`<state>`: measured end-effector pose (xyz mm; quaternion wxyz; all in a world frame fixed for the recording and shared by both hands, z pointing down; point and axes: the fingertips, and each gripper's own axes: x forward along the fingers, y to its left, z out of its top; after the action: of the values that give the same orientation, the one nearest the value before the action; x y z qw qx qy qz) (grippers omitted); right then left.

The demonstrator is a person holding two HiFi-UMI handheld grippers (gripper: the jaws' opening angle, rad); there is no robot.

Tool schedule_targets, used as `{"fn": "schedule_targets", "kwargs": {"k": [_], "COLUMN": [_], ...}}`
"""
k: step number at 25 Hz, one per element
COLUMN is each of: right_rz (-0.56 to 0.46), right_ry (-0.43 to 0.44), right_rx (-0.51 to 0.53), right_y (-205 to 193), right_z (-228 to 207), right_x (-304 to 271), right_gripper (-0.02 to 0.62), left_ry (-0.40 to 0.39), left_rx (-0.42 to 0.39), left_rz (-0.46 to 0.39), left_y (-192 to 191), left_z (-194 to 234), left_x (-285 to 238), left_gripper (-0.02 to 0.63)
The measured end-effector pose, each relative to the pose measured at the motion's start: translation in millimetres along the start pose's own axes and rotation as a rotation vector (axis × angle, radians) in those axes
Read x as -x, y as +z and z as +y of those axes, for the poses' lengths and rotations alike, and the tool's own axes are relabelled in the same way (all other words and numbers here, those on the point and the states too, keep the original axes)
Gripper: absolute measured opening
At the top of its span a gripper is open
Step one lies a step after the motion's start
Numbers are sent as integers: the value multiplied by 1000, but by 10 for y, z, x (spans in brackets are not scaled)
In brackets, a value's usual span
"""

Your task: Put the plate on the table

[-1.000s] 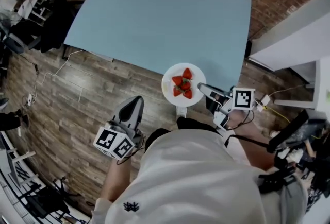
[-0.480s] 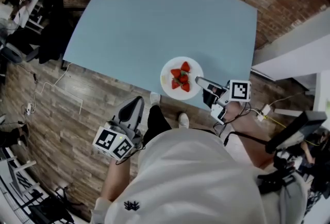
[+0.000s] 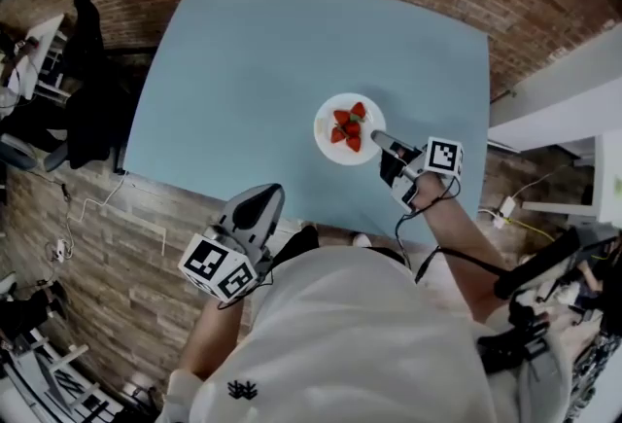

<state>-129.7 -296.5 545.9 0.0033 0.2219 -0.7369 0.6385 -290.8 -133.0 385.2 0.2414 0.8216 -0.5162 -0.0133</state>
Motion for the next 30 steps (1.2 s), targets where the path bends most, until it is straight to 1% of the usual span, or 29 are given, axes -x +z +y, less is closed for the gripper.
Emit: {"fn": "schedule_targets", "kwargs": {"k": [5,9,15,22,27,30], "right_rz": [-78,-116,-122,-134,-151,-156], "right_ry": [-44,-64,-109,-169,-179,-210], "right_rx": [-50,-76,-96,-120,-119,-136], "right_y": [266,400,491,598,664,664], "right_z": [-229,-361,-643,-1001,-1129,-1170], "right_x": [-442,-743,-1110,-1389,-1509,-1522], "right_gripper": [17,17,17,17,17,17], "left_ry": [-42,-73,-112,-115,-117,-126], "left_rx": [2,14,23,47,67,73], "left_rz": [39,72,108,129,144,148], "left_y": [120,138,116,114,88,90], "left_z": [361,554,691,868,997,1035], "left_x": [-76,-137,-265,-328,-352,-393], "left_gripper": [2,2,2,2,2,2]}}
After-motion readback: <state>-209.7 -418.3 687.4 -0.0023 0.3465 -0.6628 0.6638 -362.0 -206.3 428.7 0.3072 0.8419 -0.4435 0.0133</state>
